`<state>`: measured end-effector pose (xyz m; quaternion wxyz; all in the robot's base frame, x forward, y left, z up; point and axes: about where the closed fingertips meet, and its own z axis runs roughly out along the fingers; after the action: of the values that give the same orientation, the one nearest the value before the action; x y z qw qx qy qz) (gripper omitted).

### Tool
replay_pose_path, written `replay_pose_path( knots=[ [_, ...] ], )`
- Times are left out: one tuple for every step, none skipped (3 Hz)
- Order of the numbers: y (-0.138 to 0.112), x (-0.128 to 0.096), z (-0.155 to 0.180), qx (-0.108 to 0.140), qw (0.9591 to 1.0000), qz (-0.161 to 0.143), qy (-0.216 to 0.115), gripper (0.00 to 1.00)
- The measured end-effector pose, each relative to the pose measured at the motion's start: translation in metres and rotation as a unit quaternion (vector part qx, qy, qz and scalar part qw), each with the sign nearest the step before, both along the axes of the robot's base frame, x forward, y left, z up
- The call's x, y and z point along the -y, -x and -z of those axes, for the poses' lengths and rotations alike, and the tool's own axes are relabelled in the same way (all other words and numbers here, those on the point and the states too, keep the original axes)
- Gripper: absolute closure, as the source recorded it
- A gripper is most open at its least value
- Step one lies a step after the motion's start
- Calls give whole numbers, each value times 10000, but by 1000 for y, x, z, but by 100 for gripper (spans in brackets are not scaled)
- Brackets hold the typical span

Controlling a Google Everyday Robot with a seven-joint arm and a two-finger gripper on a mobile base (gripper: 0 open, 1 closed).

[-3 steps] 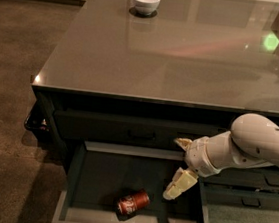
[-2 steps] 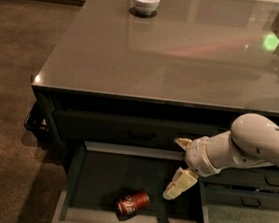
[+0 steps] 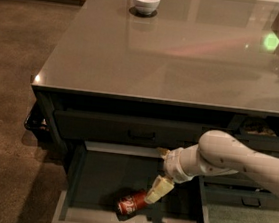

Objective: Pick coke can from middle drawer and place on counter

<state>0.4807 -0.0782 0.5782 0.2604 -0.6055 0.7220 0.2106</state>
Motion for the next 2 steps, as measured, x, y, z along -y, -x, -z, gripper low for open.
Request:
replay_pose_path(
  knots=[
    [-3, -16, 33, 64, 9999, 23, 108, 0],
    [2, -20, 43, 139, 9993, 84, 342, 0]
  ],
)
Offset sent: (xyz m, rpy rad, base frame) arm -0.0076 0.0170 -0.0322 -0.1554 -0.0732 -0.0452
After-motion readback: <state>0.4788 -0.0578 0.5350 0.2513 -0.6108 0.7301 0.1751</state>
